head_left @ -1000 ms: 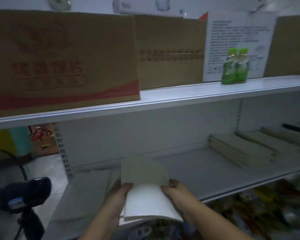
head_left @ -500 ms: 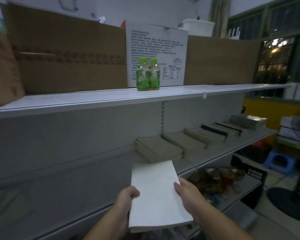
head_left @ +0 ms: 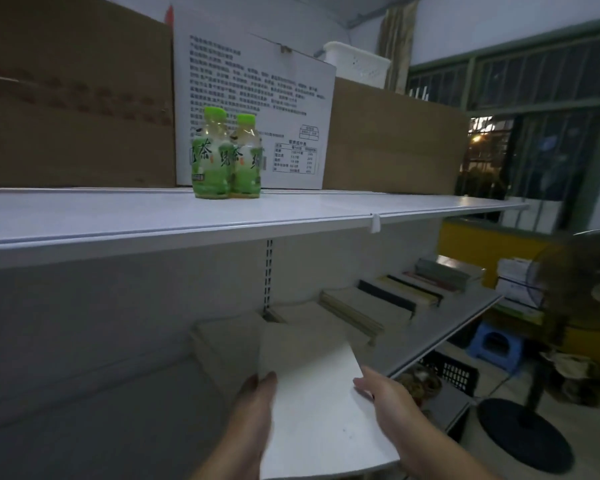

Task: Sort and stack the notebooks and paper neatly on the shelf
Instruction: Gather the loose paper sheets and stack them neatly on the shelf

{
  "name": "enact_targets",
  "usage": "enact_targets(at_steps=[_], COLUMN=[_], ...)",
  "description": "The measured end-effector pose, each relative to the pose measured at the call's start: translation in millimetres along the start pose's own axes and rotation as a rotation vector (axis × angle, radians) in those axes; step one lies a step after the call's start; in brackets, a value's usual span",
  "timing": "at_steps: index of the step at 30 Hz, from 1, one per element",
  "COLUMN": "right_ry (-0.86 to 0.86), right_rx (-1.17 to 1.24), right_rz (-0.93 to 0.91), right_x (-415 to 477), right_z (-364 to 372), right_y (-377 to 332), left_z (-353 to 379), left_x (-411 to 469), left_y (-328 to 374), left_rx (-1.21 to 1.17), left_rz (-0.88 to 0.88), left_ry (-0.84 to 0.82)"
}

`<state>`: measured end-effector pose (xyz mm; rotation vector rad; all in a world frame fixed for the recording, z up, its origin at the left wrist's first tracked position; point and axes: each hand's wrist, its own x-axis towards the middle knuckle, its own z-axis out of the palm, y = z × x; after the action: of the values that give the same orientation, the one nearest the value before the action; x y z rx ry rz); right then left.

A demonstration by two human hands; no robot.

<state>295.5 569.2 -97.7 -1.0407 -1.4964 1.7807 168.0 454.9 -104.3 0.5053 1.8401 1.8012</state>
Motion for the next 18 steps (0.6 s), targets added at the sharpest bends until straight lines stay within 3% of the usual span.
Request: enact_targets(at_steps=[9, 13, 18], right_ry=[0.167, 0.079, -0.053], right_rx=[-0.18, -0.271, -0.506], right_rz=[0.048, 0.002, -0.012], right_x=[80, 118, 164], right_z=[-30, -49, -61], right_y=[-34, -35, -50], left_z=[69, 79, 105], left_x=[82, 102, 124], left_y=[1, 1, 13], left_rx=[0.043, 0.025, 0.0], left_rz=[-0.143, -0.237, -0.271], left_ry=[-0.143, -0.25, -0.214])
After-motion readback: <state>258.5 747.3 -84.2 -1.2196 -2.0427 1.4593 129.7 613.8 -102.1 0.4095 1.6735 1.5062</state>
